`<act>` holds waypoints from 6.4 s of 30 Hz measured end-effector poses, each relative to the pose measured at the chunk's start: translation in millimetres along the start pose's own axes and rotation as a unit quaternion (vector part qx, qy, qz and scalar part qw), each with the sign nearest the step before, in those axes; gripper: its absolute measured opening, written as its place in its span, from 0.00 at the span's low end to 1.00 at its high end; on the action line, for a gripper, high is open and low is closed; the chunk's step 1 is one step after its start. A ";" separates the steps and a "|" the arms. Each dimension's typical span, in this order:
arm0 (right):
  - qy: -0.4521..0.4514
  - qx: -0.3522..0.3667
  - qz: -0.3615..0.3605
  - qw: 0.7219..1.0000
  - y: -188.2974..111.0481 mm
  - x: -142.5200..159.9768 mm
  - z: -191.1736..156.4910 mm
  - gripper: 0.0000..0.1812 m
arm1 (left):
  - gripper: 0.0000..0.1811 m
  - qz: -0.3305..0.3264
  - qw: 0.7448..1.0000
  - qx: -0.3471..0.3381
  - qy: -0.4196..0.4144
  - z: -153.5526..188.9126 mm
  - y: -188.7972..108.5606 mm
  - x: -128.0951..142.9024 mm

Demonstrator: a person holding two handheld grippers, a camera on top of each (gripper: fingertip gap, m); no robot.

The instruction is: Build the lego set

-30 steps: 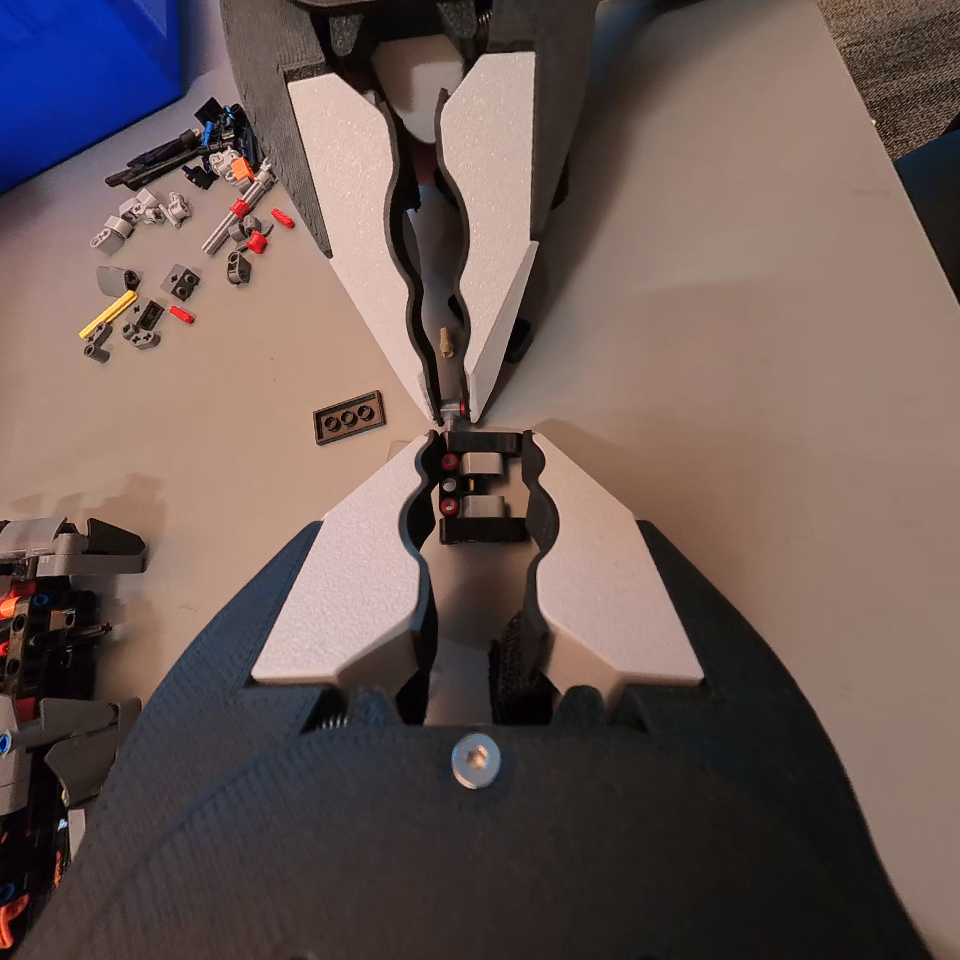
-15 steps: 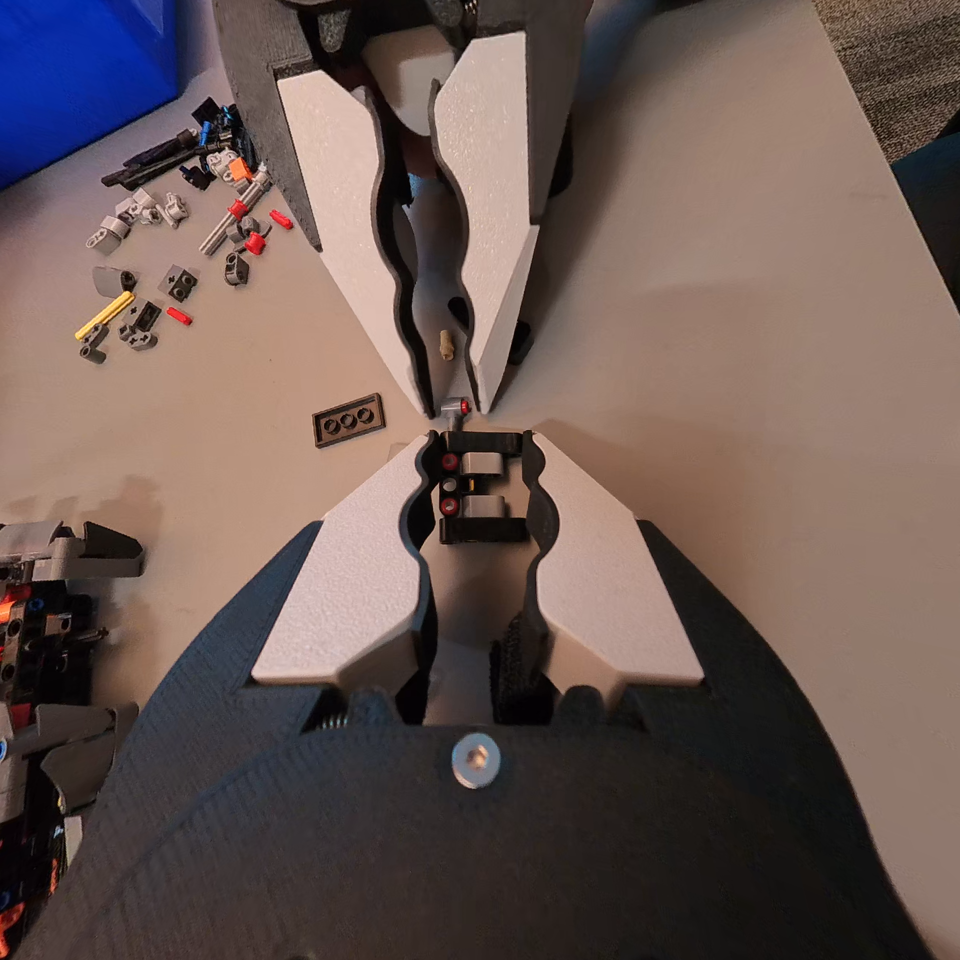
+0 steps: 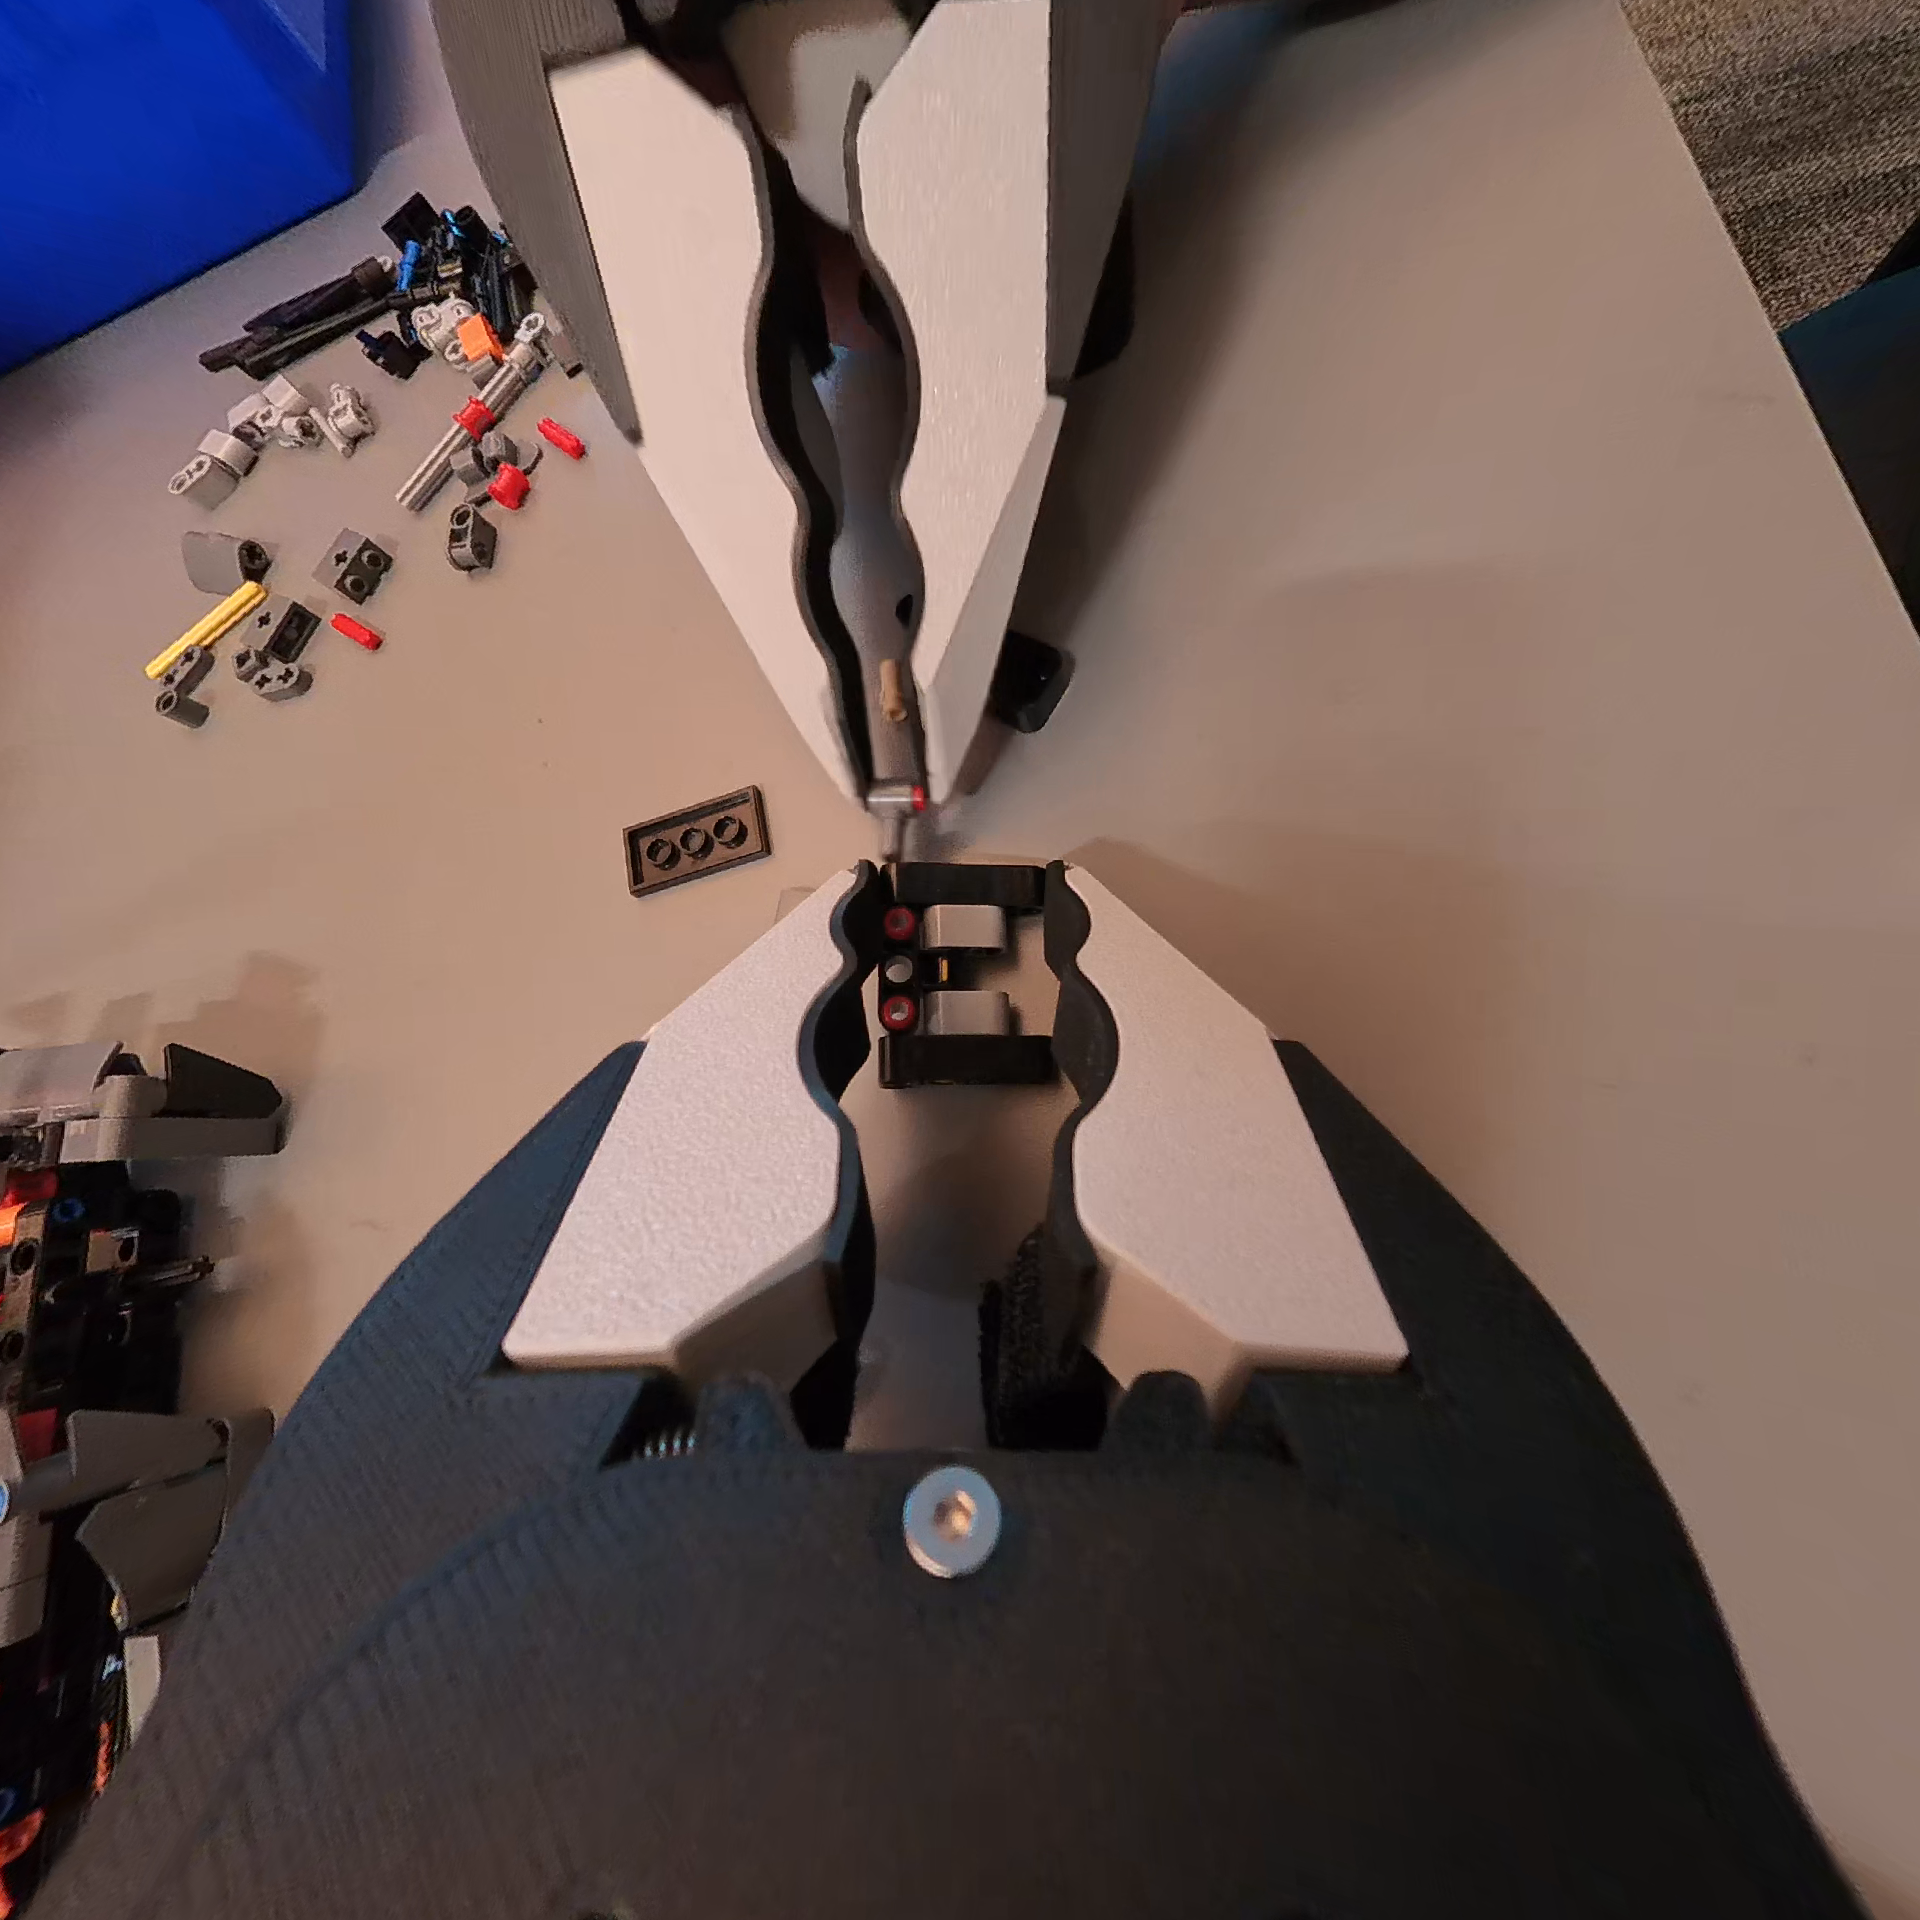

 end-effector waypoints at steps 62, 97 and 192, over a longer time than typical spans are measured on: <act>-0.111 0.064 -0.018 0.992 5.0 -5.9 -5.7 0.04 | 0.17 -0.003 1.000 0.002 -0.003 -0.4 0.3 1.0; -0.107 0.035 0.012 0.994 7.4 -9.5 -5.4 0.04 | 0.20 -0.011 0.997 -0.040 0.061 1.8 -1.9 -2.0; -0.121 -0.011 -0.024 0.992 20.5 -8.8 -2.4 0.03 | 0.16 -0.005 1.000 -0.008 -0.001 2.0 -14.5 9.4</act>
Point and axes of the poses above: each gripper's, where its closed fingertips meet, y out along the fingers, x out of its underside, z = x × y across the jaws, the point moved 3 cm from there along -y, back along the fingers, and after that the axes turned 6 degrees about -y, right-handed, at the moved point
